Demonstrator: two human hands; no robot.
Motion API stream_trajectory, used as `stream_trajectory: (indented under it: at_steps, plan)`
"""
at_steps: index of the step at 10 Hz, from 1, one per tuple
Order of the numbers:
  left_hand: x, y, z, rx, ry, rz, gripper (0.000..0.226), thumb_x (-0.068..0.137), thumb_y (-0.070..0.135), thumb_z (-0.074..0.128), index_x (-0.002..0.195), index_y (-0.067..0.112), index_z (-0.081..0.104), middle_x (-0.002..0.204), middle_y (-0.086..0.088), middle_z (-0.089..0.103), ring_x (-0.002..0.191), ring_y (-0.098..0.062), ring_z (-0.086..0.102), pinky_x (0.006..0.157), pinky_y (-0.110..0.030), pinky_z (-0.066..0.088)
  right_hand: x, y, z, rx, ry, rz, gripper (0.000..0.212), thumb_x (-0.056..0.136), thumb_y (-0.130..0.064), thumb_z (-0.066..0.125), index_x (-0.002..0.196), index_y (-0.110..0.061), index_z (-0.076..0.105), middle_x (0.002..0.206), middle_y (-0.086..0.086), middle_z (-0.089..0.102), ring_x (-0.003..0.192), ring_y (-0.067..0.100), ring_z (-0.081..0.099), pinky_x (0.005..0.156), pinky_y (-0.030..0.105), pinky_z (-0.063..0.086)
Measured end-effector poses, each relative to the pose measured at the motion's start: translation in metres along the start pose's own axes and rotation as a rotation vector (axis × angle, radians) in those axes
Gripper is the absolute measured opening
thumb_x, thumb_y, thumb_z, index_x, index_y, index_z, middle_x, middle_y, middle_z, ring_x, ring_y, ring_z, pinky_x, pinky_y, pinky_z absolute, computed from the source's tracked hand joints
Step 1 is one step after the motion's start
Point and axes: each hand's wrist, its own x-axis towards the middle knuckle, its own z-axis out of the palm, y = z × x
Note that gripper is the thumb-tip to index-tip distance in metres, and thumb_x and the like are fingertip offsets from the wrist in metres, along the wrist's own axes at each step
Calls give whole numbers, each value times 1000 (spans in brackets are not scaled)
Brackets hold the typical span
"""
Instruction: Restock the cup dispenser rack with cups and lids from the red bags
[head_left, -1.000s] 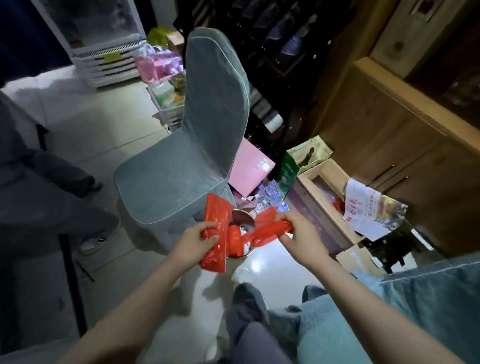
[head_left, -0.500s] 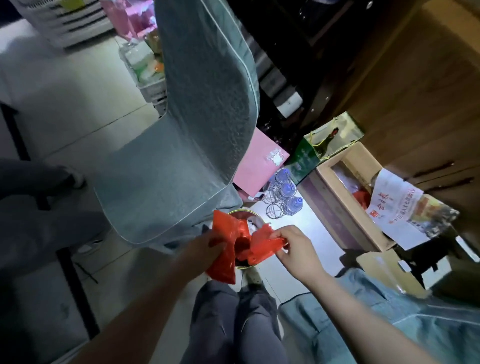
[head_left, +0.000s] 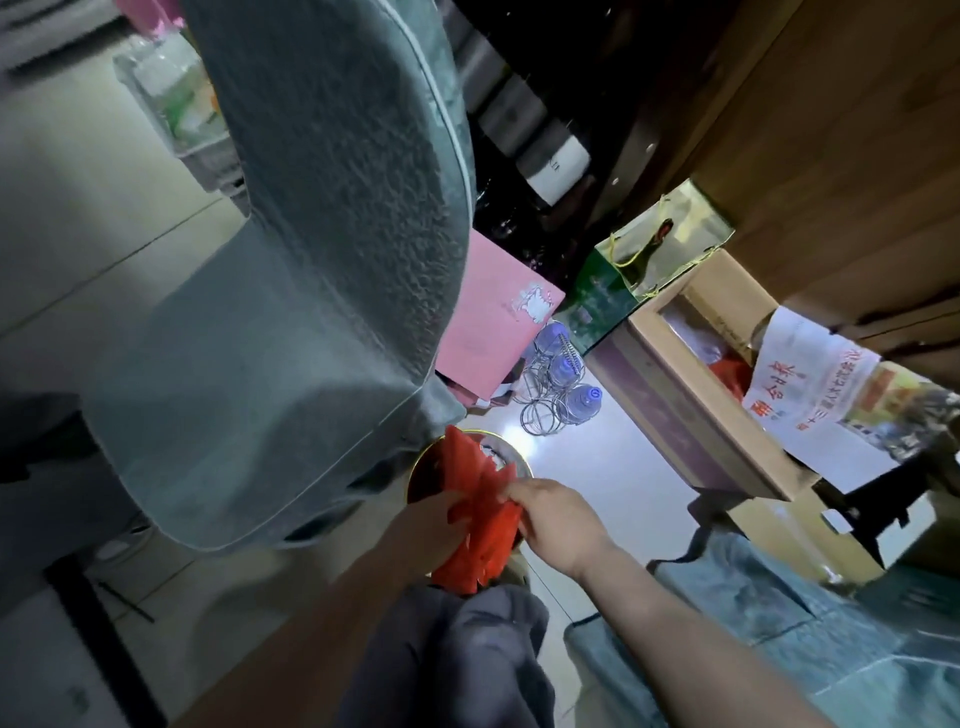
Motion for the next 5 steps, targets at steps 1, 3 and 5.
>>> stream_trajectory:
  at_steps: [1, 3, 5]
  plan:
    - [27, -6, 10, -38, -44, 21, 34, 95, 31, 50, 129, 26, 55, 123, 0, 62, 112, -19, 58, 93, -23, 39, 22, 13, 17, -33, -20, 65, 36, 86, -9, 48, 120, -18, 57, 109, 12, 66, 106, 33, 58, 80, 35, 43]
    - [42, -21, 32, -93, -91, -71, 45, 95, 22, 51, 140, 19, 45, 138, -8, 52, 123, -19, 51, 95, -15, 34, 25, 34, 44, 101, -71, 180, 56, 87, -12, 51, 140, -28, 45, 120, 11, 64, 111, 32, 58, 86, 30, 42]
    - [-7, -8, 27, -144, -79, -148, 49, 95, 26, 51, 142, 14, 42, 128, -10, 60, 115, -21, 57, 92, -24, 39, -10, 20, 27, 235, -3, 245, 51, 89, -20, 58, 139, -24, 48, 127, 8, 63, 113, 31, 58, 93, 33, 45]
